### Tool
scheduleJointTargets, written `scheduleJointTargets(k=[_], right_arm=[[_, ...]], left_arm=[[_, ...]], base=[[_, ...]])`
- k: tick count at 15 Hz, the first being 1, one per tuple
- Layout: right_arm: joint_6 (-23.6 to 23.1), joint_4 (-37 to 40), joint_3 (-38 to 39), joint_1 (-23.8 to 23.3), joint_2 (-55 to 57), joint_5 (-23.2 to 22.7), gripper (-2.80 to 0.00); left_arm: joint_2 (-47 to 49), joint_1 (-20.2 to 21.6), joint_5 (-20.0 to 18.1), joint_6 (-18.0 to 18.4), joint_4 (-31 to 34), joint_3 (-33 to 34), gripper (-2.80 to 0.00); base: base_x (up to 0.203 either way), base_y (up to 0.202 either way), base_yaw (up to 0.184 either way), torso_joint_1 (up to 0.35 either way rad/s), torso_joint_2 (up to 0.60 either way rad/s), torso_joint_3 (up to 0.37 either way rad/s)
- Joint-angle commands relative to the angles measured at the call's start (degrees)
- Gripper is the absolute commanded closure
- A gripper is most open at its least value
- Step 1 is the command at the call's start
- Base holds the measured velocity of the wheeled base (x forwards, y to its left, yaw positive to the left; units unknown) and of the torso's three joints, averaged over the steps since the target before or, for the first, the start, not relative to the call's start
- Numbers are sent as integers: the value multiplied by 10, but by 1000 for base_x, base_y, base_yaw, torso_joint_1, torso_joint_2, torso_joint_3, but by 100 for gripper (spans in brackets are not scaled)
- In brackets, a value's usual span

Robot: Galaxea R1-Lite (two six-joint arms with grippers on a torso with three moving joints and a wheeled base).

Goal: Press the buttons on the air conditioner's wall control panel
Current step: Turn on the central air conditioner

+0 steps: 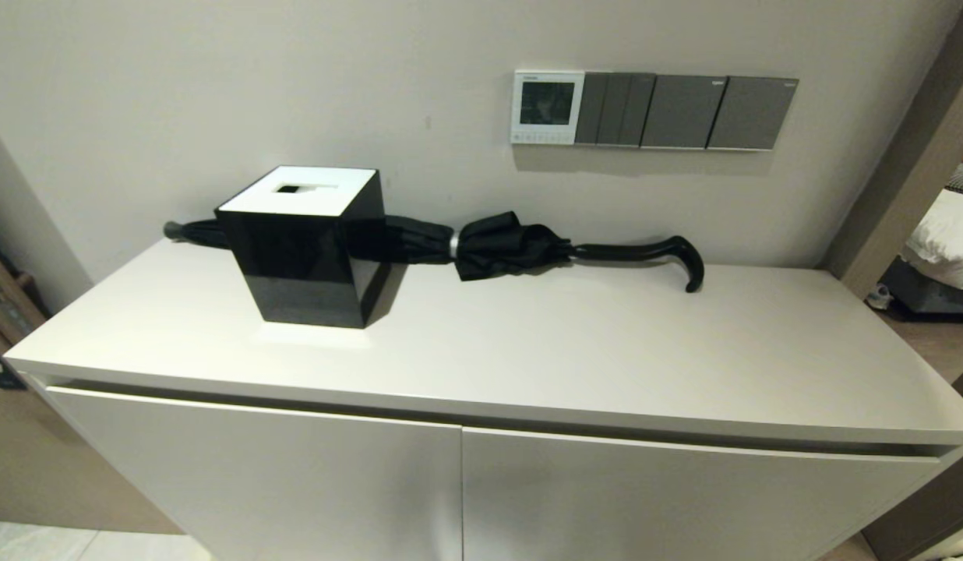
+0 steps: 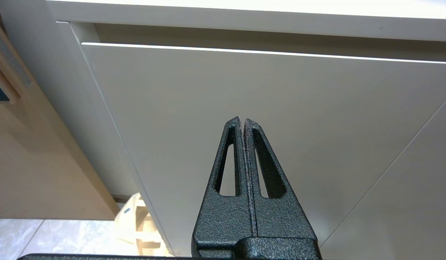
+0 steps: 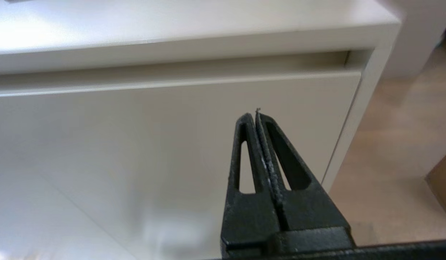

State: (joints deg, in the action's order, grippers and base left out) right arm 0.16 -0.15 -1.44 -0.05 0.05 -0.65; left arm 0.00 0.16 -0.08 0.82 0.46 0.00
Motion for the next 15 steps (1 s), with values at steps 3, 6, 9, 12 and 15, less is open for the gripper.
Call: scheduleJointTargets(k=[3, 6, 9, 12, 15], right_arm=[[0, 56, -111, 1, 5, -29, 0], [-1, 115, -212, 1, 53, -42, 0], [-2, 121, -307, 1, 169, -44, 0], [-1, 123, -424, 6, 329, -45, 0], [1, 99, -537, 7, 497, -44, 0]], left_arm=[[1, 0, 0, 0, 1, 0, 0], [1, 0, 0, 0, 1, 0, 0], [1, 0, 0, 0, 0, 0, 0], [1, 0, 0, 0, 0, 0, 0], [0, 0, 0, 0, 1, 0, 0]], base=[[0, 0, 0, 0, 0, 0], [0, 0, 0, 0, 0, 0], [0, 0, 0, 0, 0, 0], [0, 0, 0, 0, 0, 0], [0, 0, 0, 0, 0, 0]])
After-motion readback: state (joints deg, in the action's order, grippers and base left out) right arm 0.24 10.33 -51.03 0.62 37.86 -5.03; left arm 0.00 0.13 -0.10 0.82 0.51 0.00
